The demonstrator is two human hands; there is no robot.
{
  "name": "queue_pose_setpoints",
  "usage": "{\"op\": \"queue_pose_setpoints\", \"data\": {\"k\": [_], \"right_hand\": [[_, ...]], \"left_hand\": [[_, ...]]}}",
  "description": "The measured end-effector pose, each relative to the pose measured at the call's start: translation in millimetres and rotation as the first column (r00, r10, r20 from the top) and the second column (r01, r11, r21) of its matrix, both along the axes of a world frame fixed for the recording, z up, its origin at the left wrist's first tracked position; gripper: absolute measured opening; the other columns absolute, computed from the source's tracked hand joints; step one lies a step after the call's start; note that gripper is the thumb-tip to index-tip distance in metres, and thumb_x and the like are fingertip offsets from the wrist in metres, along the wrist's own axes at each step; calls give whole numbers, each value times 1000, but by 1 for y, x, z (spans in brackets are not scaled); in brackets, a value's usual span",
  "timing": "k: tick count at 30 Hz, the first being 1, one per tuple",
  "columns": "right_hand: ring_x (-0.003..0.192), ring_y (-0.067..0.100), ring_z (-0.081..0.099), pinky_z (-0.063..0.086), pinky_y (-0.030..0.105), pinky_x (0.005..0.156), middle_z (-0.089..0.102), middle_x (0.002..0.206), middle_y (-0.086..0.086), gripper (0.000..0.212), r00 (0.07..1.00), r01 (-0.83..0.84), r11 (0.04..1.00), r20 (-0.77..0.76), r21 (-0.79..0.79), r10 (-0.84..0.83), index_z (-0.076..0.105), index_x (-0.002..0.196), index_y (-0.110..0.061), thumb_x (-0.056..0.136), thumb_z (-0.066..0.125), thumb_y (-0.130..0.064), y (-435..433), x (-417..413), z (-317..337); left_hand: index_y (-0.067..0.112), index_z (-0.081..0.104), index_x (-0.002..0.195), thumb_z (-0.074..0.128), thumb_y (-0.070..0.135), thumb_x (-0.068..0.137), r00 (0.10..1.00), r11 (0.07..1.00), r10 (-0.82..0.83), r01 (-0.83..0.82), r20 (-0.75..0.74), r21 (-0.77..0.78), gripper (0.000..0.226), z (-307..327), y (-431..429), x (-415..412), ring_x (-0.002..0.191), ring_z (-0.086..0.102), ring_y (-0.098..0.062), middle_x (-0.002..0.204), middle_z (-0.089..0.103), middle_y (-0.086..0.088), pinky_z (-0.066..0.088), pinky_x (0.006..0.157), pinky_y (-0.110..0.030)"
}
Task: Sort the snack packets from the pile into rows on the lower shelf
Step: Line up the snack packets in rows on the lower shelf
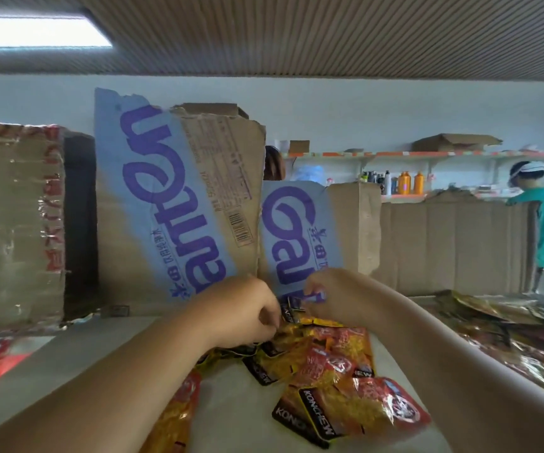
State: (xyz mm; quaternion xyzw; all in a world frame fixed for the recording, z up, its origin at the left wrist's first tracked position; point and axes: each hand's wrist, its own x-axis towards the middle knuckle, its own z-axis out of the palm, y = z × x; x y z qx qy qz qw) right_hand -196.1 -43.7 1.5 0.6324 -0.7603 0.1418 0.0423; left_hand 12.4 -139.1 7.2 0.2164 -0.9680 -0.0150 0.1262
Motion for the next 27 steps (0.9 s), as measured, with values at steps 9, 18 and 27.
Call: {"op": "queue_pose_setpoints", "data": {"k": [9, 18, 27], "right_hand": [[113, 16, 55, 49, 26, 94, 61, 126, -5, 38, 997, -74, 975, -5, 210, 77, 61, 136, -29, 100, 57, -22, 2, 5, 3], [94, 5, 64, 55, 28, 88, 67, 96, -17, 31, 981, -152, 978, 139, 139, 133, 73, 89, -45, 98, 59, -19, 19, 6, 28], [84, 15, 59, 40, 21, 55, 63, 108, 2, 47, 995, 40, 919, -95, 391, -3, 61, 118, -17, 90, 72, -52, 29, 36, 26]], "left_hand": [[46, 77, 81, 80, 30, 80, 952, 975, 53, -114, 300, 189, 16, 31, 2, 40, 79, 67, 1, 83, 71, 27, 57, 70, -24], [34, 64, 91, 73, 78, 73, 920, 949, 256, -298, 297, 106, 49, 28, 21, 30, 87, 61, -6, 95, 66, 14, 46, 67, -29], [26, 53, 91, 78, 60, 79, 885, 939, 339, -341, 320, -52, 44, 14, 39, 8, 84, 56, -14, 98, 60, 3, 38, 57, -29]]}}
